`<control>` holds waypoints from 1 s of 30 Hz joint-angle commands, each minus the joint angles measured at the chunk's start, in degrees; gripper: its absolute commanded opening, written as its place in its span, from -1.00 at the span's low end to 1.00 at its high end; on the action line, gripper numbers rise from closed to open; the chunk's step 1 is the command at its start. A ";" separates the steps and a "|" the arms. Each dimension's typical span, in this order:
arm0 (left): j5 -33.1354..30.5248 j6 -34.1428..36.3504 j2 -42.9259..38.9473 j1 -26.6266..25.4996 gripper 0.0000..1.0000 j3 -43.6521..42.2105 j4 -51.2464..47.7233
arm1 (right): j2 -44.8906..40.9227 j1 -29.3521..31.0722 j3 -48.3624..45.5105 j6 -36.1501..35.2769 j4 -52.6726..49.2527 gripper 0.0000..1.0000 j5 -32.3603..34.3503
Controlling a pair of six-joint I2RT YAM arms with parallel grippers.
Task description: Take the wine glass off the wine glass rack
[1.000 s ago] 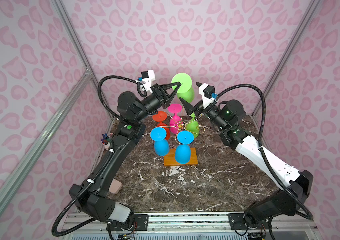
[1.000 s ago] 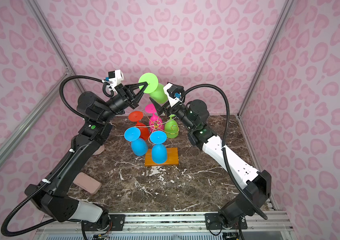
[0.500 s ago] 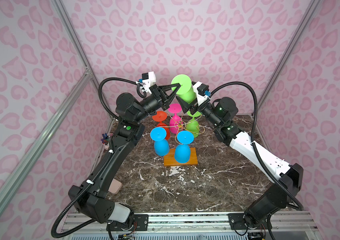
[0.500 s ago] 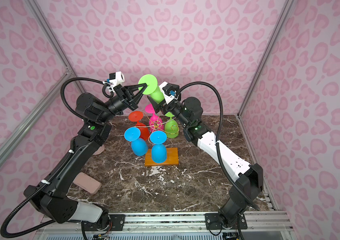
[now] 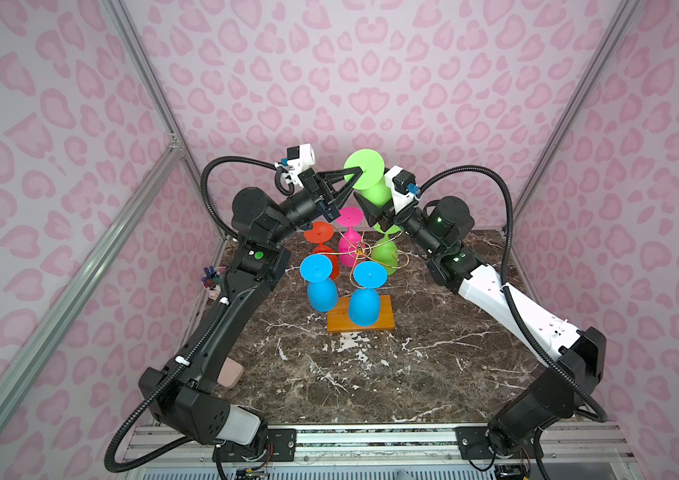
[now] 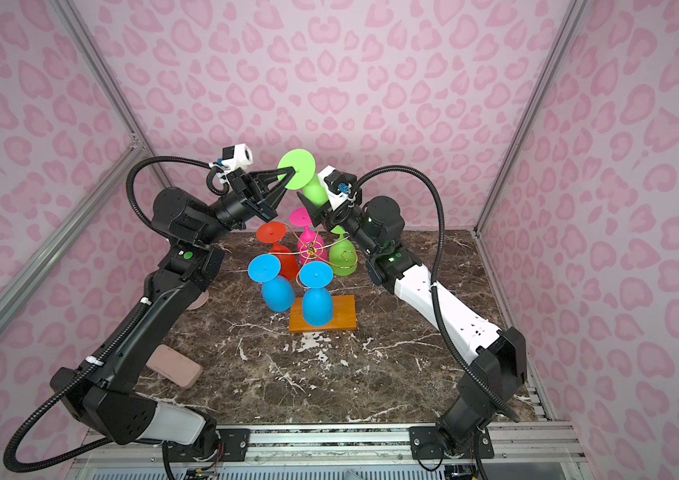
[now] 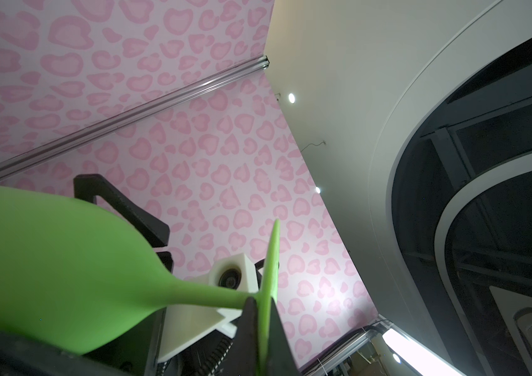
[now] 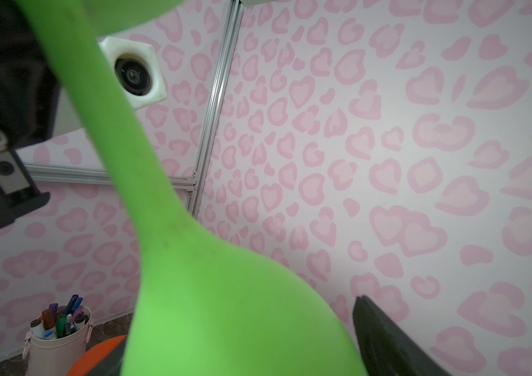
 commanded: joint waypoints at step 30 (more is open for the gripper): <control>-12.91 71.99 -8.04 1.72 0.47 -6.40 -1.48 | -7.13 0.00 20.25 9.01 -55.12 0.01 14.00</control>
